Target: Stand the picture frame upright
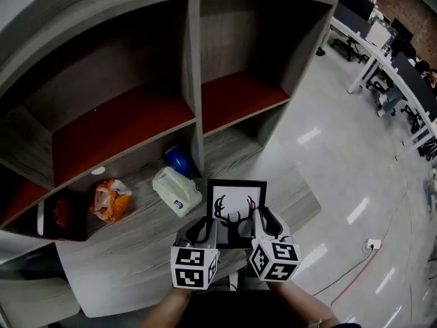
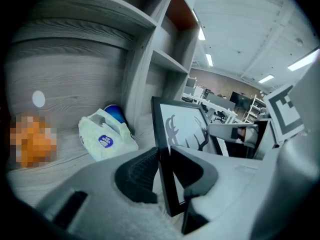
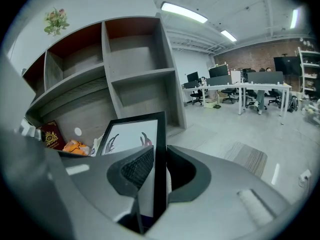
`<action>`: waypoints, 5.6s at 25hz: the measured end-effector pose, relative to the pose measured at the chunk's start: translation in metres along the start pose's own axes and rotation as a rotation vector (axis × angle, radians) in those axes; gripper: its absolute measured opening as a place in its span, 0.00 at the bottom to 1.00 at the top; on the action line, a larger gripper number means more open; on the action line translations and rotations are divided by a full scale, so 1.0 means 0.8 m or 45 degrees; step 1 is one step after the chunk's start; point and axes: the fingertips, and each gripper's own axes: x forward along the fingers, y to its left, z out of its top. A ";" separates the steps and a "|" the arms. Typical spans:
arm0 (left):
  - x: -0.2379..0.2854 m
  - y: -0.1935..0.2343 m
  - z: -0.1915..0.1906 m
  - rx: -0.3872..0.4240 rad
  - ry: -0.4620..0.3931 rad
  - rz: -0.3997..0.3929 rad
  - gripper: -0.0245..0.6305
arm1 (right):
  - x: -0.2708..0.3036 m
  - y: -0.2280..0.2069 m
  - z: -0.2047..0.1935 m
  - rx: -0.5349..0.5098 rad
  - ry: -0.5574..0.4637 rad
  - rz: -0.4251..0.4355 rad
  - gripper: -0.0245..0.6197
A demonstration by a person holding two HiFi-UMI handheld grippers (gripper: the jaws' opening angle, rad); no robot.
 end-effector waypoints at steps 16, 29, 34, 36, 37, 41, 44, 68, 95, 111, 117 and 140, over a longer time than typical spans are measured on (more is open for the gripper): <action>0.044 -0.032 0.027 -0.088 -0.027 0.207 0.15 | 0.046 -0.049 0.037 -0.071 0.052 0.218 0.15; 0.071 -0.037 0.043 -0.157 -0.069 0.327 0.15 | 0.081 -0.063 0.060 -0.137 0.078 0.355 0.15; 0.080 -0.030 0.051 -0.185 -0.097 0.402 0.15 | 0.102 -0.060 0.068 -0.173 0.091 0.423 0.15; 0.083 -0.028 0.052 -0.198 -0.104 0.430 0.15 | 0.109 -0.058 0.071 -0.189 0.094 0.451 0.15; 0.085 -0.026 0.053 -0.202 -0.107 0.444 0.15 | 0.112 -0.058 0.072 -0.195 0.095 0.465 0.15; 0.092 -0.022 0.060 -0.206 -0.133 0.496 0.15 | 0.126 -0.057 0.077 -0.206 0.095 0.506 0.15; 0.097 -0.019 0.064 -0.212 -0.152 0.526 0.15 | 0.136 -0.056 0.082 -0.214 0.093 0.529 0.15; 0.138 0.007 0.101 -0.253 -0.255 0.668 0.14 | 0.198 -0.050 0.116 -0.293 0.022 0.616 0.15; 0.164 0.059 0.142 -0.280 -0.400 0.792 0.13 | 0.261 -0.022 0.148 -0.280 -0.085 0.564 0.15; 0.174 0.078 0.158 -0.340 -0.460 0.848 0.13 | 0.284 -0.007 0.169 -0.298 -0.159 0.526 0.15; 0.180 0.082 0.163 -0.345 -0.458 0.846 0.13 | 0.295 -0.007 0.173 -0.279 -0.158 0.512 0.15; 0.208 0.099 0.153 -0.420 -0.431 0.886 0.13 | 0.303 -0.005 0.169 -0.370 -0.165 0.508 0.15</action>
